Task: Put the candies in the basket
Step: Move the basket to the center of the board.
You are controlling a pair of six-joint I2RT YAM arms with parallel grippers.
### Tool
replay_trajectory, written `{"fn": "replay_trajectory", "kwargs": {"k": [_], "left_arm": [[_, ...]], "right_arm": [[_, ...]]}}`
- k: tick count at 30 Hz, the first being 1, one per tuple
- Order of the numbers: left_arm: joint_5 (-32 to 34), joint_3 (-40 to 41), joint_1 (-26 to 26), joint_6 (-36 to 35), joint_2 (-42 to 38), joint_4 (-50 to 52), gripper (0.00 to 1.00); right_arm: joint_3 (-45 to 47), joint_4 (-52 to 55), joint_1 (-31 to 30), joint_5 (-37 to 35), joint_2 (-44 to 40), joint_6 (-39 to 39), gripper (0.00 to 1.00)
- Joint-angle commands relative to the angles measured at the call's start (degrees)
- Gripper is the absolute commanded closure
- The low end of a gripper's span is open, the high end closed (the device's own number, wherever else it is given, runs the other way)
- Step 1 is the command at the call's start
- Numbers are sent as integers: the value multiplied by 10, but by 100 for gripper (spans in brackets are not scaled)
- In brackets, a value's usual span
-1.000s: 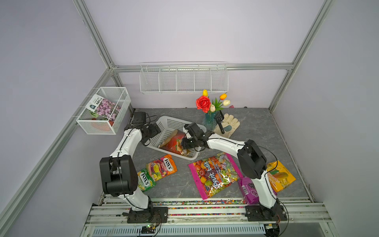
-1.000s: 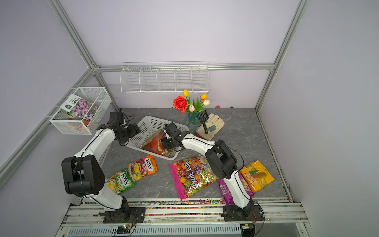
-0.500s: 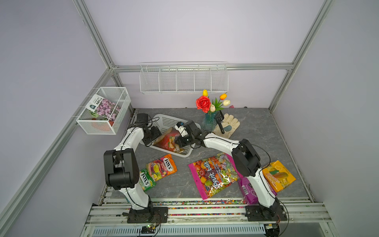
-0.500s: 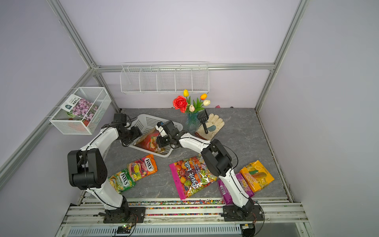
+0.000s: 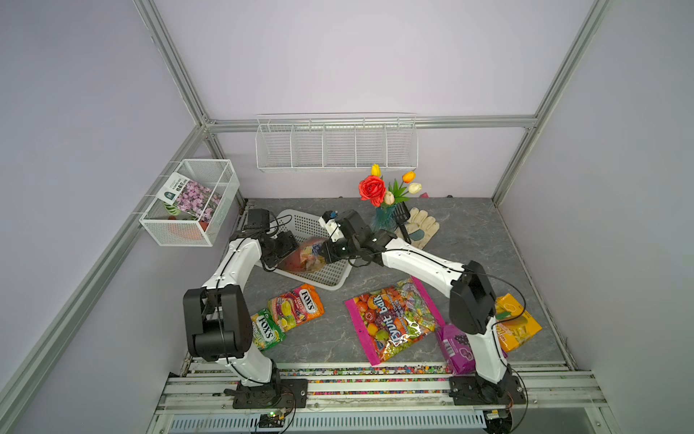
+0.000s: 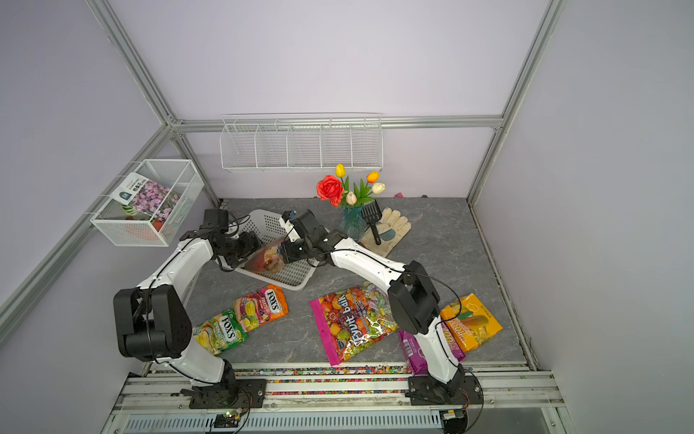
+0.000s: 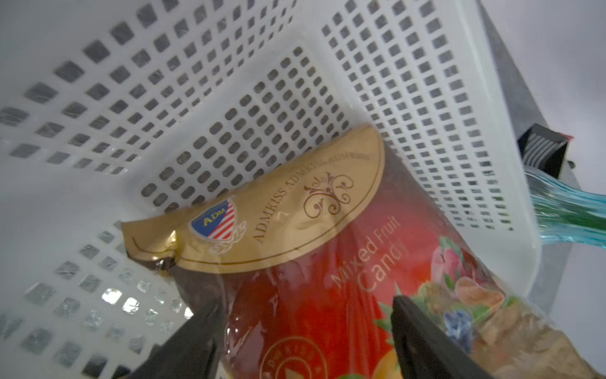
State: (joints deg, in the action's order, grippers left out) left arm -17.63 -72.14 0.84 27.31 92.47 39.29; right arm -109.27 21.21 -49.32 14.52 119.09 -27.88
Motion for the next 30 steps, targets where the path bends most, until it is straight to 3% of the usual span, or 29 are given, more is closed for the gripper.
{"fn": "replay_trajectory", "kwargs": {"k": [1,8,13,22,25,27,30], "left_arm": [[-21,-35,-1,-5,-19,22,15],[-52,-2,-1,13,-115,-40,14],[-105,70,-1,-65,-200,-125,10],[-189,156,-1,-153,-276,-198,7],[-132,153,-1,-168,-280,-196,7],[-55,142,2,-125,-266,-185,10],[-36,109,3,-127,-231,-150,13]], "right_arm": [[-61,11,-8,-13,-37,-30,100],[-202,44,-17,-38,30,-46,100],[-284,70,-18,-47,63,-74,100],[-308,92,-16,-63,37,-75,100],[-302,118,-16,-59,25,-72,100],[-276,127,-16,-54,8,-71,100],[-204,129,-16,-61,-25,-63,100]]}}
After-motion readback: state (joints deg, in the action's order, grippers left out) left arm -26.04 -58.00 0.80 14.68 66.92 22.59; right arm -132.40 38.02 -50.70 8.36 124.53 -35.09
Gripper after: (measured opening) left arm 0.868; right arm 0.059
